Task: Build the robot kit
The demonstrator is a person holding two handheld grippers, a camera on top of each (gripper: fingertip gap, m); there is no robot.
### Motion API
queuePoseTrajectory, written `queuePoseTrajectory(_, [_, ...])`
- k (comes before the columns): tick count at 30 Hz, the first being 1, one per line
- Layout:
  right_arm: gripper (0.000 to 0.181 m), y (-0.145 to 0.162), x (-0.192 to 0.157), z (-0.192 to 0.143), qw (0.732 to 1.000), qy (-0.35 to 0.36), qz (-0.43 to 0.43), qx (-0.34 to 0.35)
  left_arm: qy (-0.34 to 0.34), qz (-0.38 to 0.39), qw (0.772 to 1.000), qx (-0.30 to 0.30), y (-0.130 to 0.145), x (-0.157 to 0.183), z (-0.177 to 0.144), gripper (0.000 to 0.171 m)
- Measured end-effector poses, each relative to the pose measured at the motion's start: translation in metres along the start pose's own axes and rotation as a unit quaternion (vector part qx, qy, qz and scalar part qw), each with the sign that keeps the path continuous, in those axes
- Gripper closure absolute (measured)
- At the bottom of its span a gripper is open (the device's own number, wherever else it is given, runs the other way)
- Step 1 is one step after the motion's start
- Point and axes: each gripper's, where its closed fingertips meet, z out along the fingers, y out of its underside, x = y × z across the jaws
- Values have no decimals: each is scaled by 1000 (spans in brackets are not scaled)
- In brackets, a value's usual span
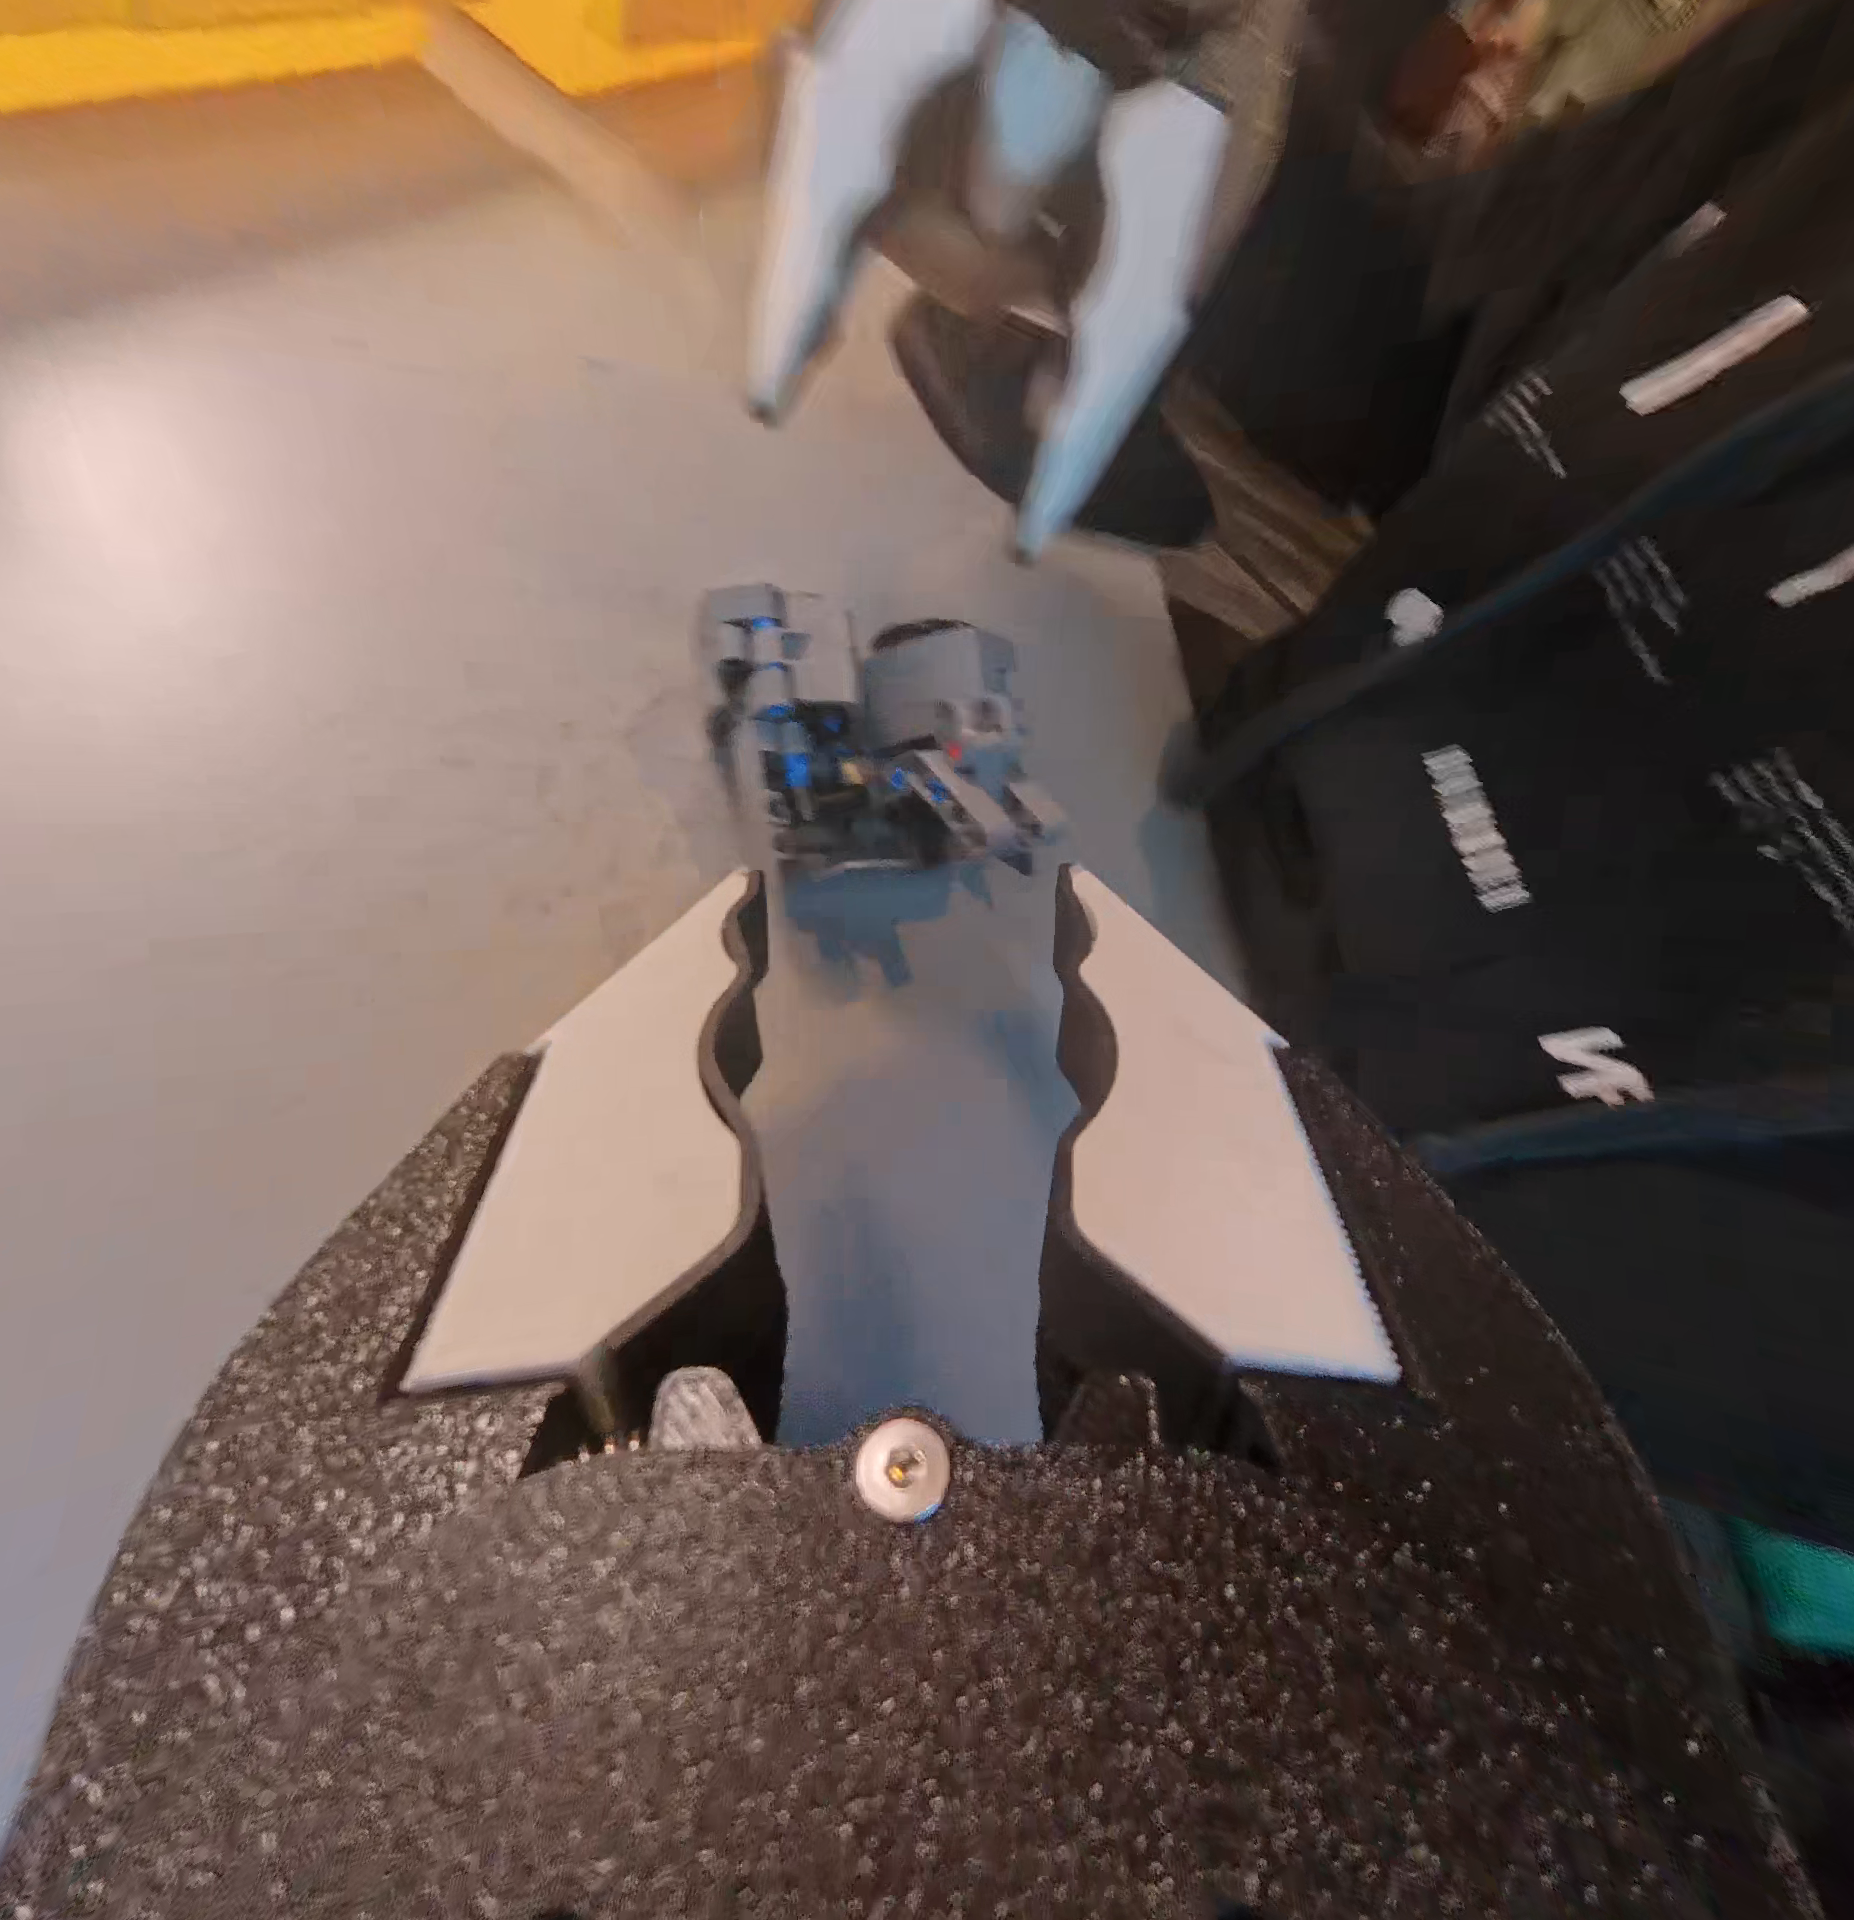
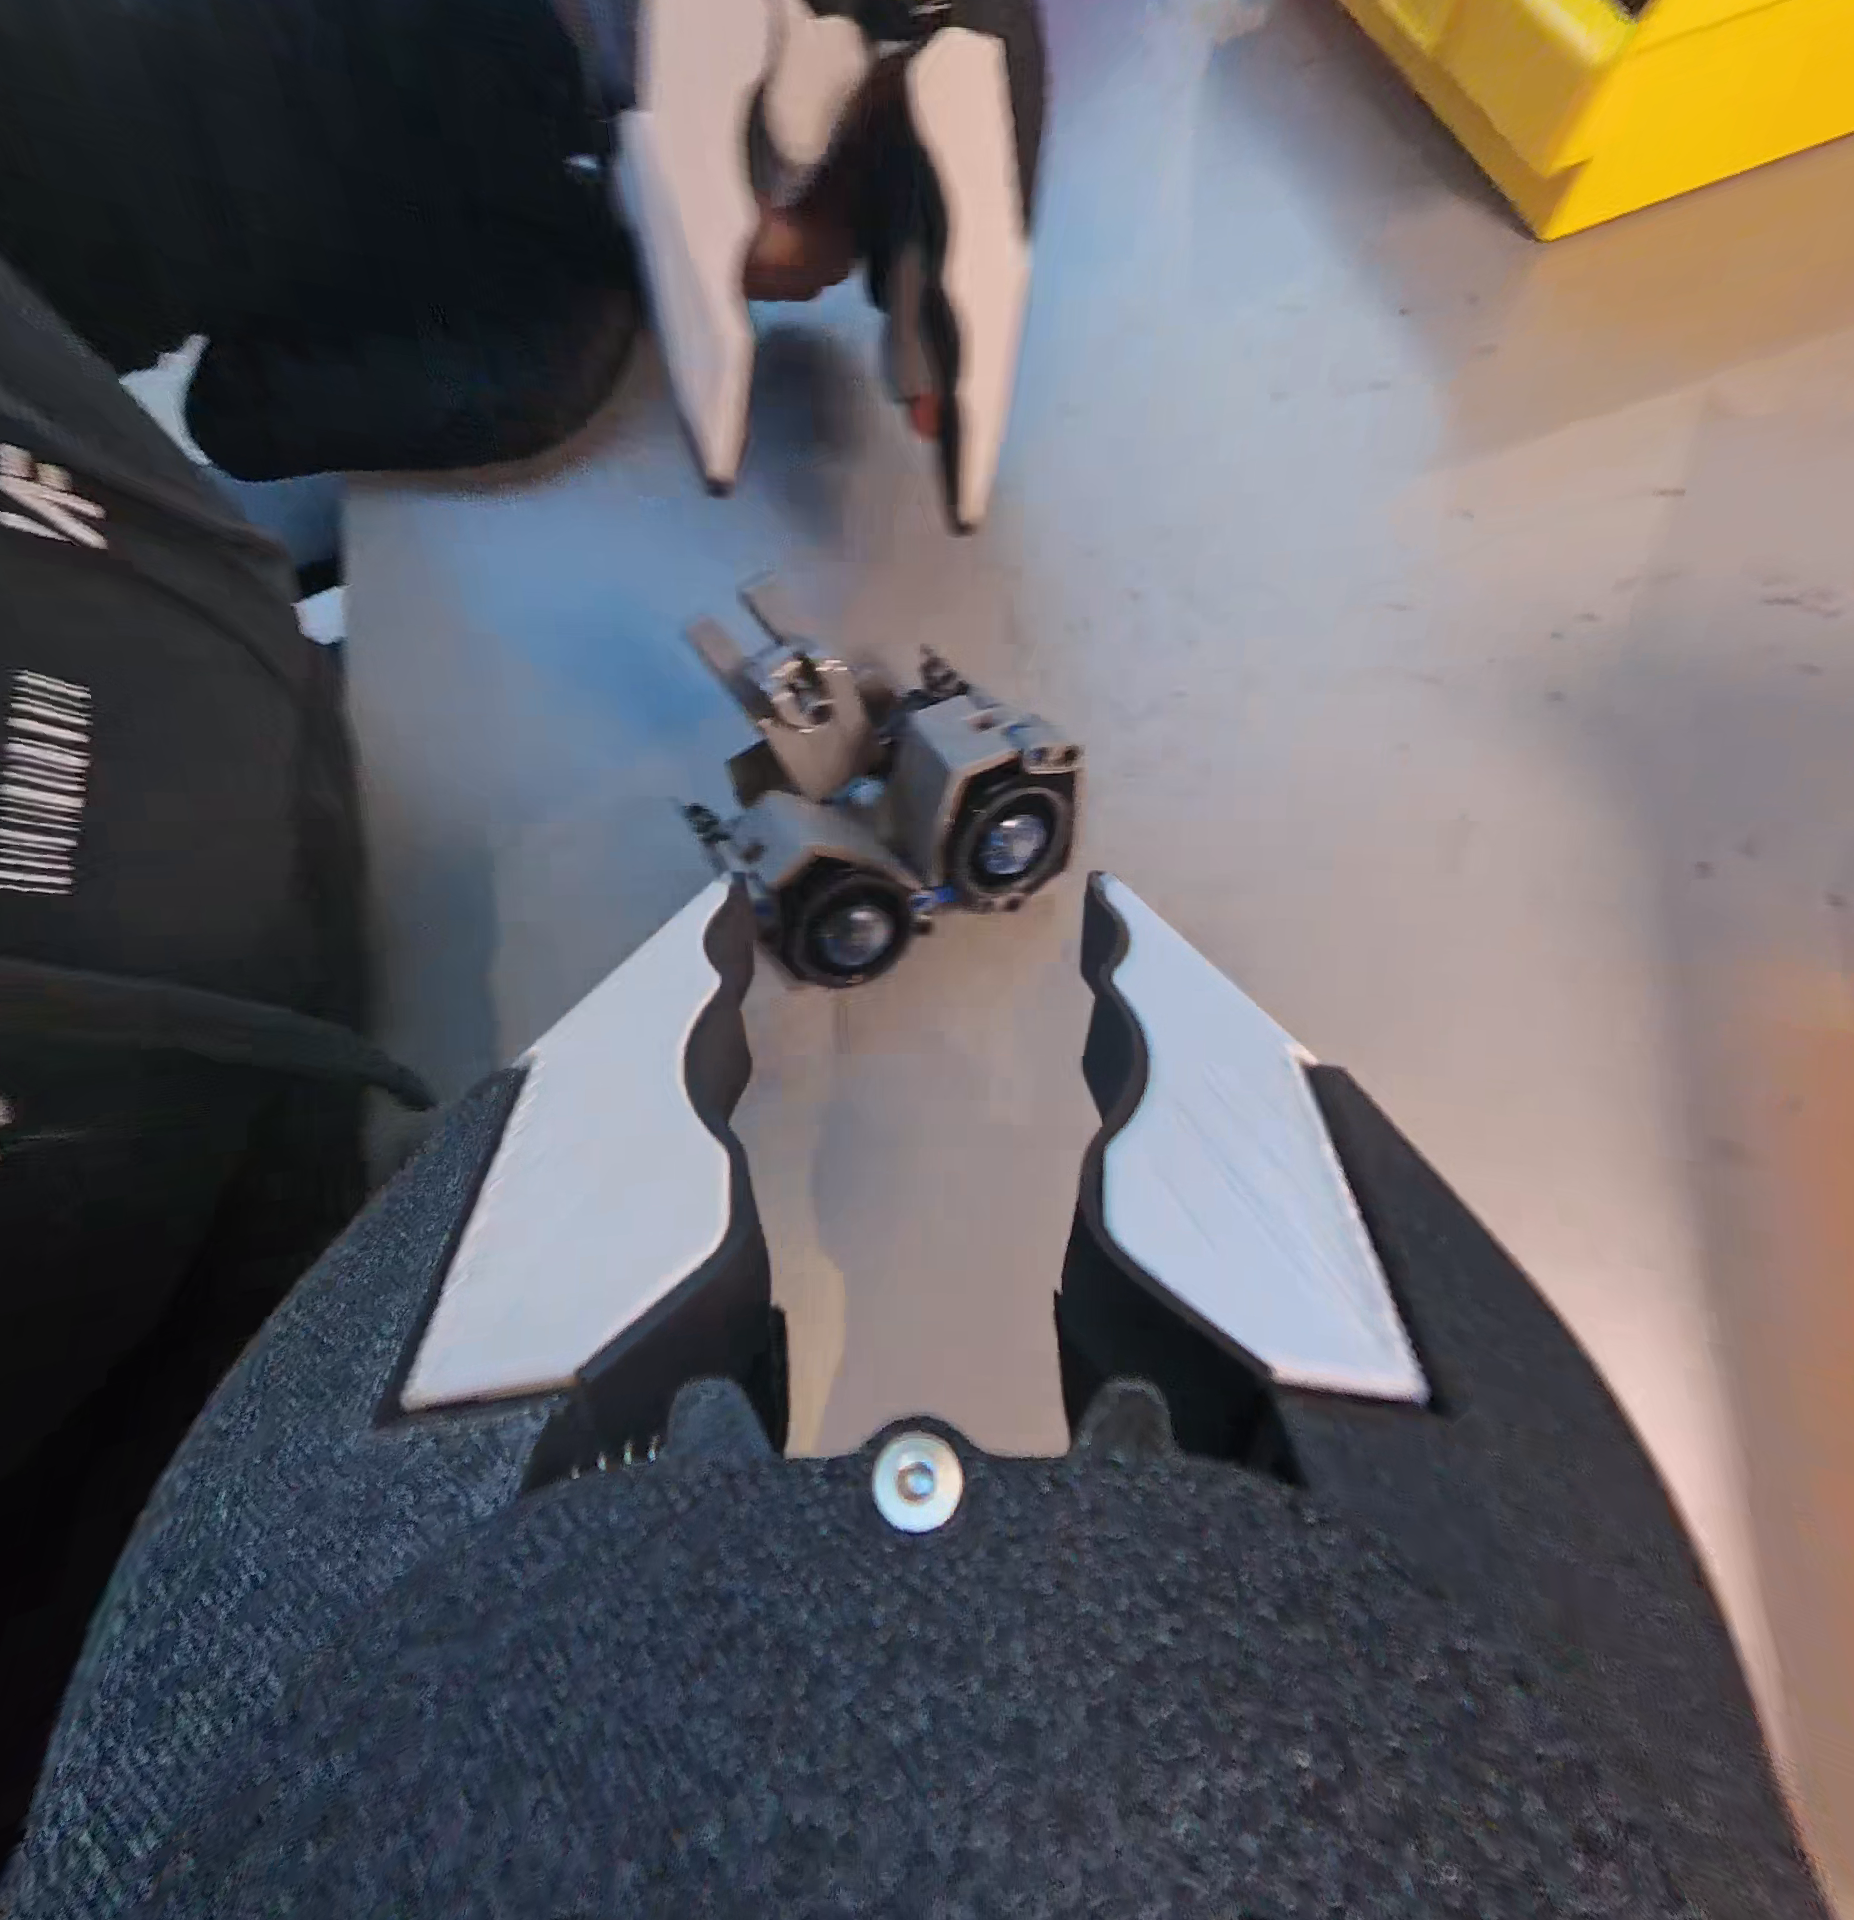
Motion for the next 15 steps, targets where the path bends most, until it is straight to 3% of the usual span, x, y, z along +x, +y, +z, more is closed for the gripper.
queuePoseTrajectory(3, [113, 7, -25, 19, 1000, -4, -6, -14, -38, -8, 999, 19, -6, -19, 6, 106])
queuePoseTrajectory(5, [119, 17, -15, 26, 998, 39, -32, -40, -36, 2, 999, 16, -7, -21, 14, 102])
queuePoseTrajectory(7, [127, 21, -9, 24, 998, 36, -40, -37, -28, 13, 999, 13, -10, -19, 19, 100])
queuePoseTrajectory(10, [151, 30, 24, 9, 995, 79, -47, -31, -12, 19, 1000, 7, -11, -12, 22, 100])
queuePoseTrajectory(13, [146, 44, 65, -10, 986, 154, -34, -47, -33, 33, 999, 0, -7, -16, 22, 101])
queuePoseTrajectory(15, [145, 44, 68, -16, 987, 156, -23, -38, -60, 35, 998, 8, -9, -23, 20, 101])
